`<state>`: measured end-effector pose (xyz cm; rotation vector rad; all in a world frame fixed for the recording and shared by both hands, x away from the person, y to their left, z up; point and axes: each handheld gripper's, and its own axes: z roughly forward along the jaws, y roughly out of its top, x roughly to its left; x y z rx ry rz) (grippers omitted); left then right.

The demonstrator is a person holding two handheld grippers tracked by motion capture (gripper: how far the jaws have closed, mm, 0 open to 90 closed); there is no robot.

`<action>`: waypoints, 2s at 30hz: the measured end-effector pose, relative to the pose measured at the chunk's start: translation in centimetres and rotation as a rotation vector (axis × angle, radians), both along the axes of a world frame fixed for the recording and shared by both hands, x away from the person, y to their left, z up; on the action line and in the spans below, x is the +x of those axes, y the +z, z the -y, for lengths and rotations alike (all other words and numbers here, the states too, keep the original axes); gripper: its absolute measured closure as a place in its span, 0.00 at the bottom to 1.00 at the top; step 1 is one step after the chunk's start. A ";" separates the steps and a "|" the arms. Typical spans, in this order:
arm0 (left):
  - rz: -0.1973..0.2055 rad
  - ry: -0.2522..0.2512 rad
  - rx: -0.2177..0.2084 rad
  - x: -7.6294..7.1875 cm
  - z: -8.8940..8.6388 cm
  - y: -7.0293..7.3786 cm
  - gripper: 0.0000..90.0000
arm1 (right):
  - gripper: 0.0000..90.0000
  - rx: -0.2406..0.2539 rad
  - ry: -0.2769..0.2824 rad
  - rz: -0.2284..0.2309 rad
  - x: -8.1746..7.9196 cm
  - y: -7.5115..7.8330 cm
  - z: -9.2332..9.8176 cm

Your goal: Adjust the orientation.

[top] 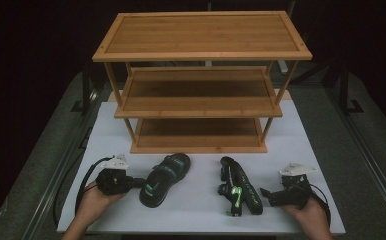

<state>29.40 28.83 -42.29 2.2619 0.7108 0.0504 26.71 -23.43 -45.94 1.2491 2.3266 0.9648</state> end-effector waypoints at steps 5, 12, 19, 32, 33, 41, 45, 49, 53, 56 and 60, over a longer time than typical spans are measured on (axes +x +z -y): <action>-0.012 -0.034 -0.002 -0.5 0.7 0.1 1.00 | 0.01 0.000 0.000 0.000 0.0 0.0 0.0; -0.032 -0.105 -0.007 -1.0 1.9 0.0 1.00 | 0.01 0.000 0.000 0.000 0.0 0.0 0.0; -0.012 -0.085 -0.040 -0.8 1.0 1.1 0.89 | 0.01 0.000 0.000 0.000 0.0 0.0 0.0; 0.059 -0.082 -0.111 1.1 2.0 4.9 0.57 | 0.01 0.000 0.000 0.000 0.0 0.0 0.0; 0.062 -0.084 -0.111 1.3 2.3 5.0 0.56 | 0.01 0.000 0.000 0.001 0.0 0.0 0.0; 0.051 -0.121 -0.075 3.4 4.9 4.7 0.54 | 0.01 0.001 -0.001 -0.001 0.0 0.0 0.0; 0.029 -0.135 -0.045 4.0 5.7 3.9 0.55 | 0.01 0.001 0.001 0.000 0.0 0.0 0.0; 0.003 -0.170 -0.050 4.4 6.6 2.8 0.67 | 0.01 0.001 0.001 0.001 0.0 0.0 0.0; 0.028 -0.170 -0.032 4.1 6.8 2.9 0.76 | 0.01 0.001 0.001 0.000 0.0 0.0 0.0; 0.044 -0.174 -0.030 4.1 6.8 3.1 0.77 | 0.01 0.001 0.000 0.000 0.0 0.0 0.0; 0.051 -0.207 -0.044 3.8 7.5 3.6 0.77 | 0.01 0.001 0.001 0.000 0.0 0.0 0.0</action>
